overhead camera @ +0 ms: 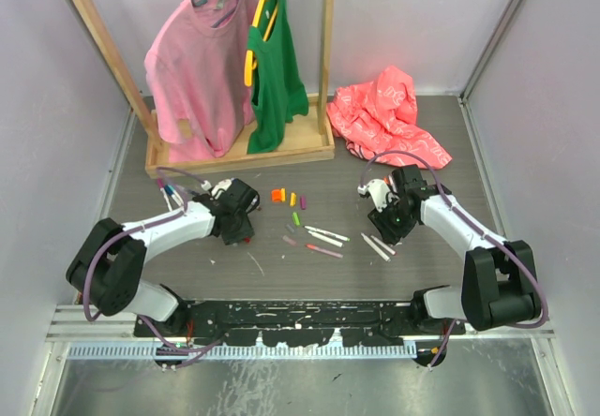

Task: Open the pen caps
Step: Place the pen cap at the center of the board.

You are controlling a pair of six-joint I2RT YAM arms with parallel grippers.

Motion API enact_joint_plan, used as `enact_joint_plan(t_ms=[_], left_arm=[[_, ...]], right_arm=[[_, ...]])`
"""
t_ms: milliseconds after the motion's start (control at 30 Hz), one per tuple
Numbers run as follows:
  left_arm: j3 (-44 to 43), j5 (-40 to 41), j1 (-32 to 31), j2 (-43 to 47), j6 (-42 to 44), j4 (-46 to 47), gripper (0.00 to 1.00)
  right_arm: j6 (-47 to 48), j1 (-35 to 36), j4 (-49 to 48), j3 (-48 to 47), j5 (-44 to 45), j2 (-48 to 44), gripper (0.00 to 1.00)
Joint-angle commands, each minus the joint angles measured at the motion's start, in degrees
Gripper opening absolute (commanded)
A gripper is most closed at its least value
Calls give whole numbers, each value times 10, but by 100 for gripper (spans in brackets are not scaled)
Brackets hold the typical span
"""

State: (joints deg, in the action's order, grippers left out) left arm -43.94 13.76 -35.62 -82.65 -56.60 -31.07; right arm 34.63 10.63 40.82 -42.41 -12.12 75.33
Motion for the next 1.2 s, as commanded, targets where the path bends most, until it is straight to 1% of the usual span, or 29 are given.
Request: enact_joint_plan(t_ms=[0,133,233,333,400,433,500,533,567,600,633,733,933,1033,1100,1167], left_arm=[[-10,7,3,20,-2,5,38],[-10,-4,3,47,5,4,37],[0,-10,3,91,21,28,38],[25,-9,5,150,50,80,42],[56,-11,8,183,79,137,45],[75,-9,9,199,90,173,48],[114,8,13,226,90,252,64],[131,19,15,239,84,279,74],[147,30,18,248,80,302,81],[158,38,22,254,77,319,85],[160,42,29,256,76,324,86],[127,44,49,234,68,287,87],[25,45,60,123,38,188,87],[-37,55,61,55,21,117,78],[-73,61,61,19,18,79,69],[-104,62,62,-12,19,47,66]], right_arm=[[5,-3,-2,-3,-12,-19,47],[6,-3,-2,-3,-13,-21,47],[6,-3,-1,-4,-15,-24,47],[7,-3,-1,-4,-17,-25,47],[8,-3,0,-3,-18,-26,47],[8,-3,0,-4,-19,-27,47],[9,-3,1,-4,-20,-28,48],[10,-3,1,-4,-20,-28,48],[10,-3,1,-4,-21,-29,48],[11,-3,1,-3,-21,-30,48],[11,-3,1,-4,-21,-30,48],[12,-3,2,-4,-23,-30,48],[12,-3,2,-4,-24,-33,48],[13,-3,2,-4,-24,-35,47],[14,-3,2,-4,-24,-35,47],[14,-3,3,-4,-24,-36,48]])
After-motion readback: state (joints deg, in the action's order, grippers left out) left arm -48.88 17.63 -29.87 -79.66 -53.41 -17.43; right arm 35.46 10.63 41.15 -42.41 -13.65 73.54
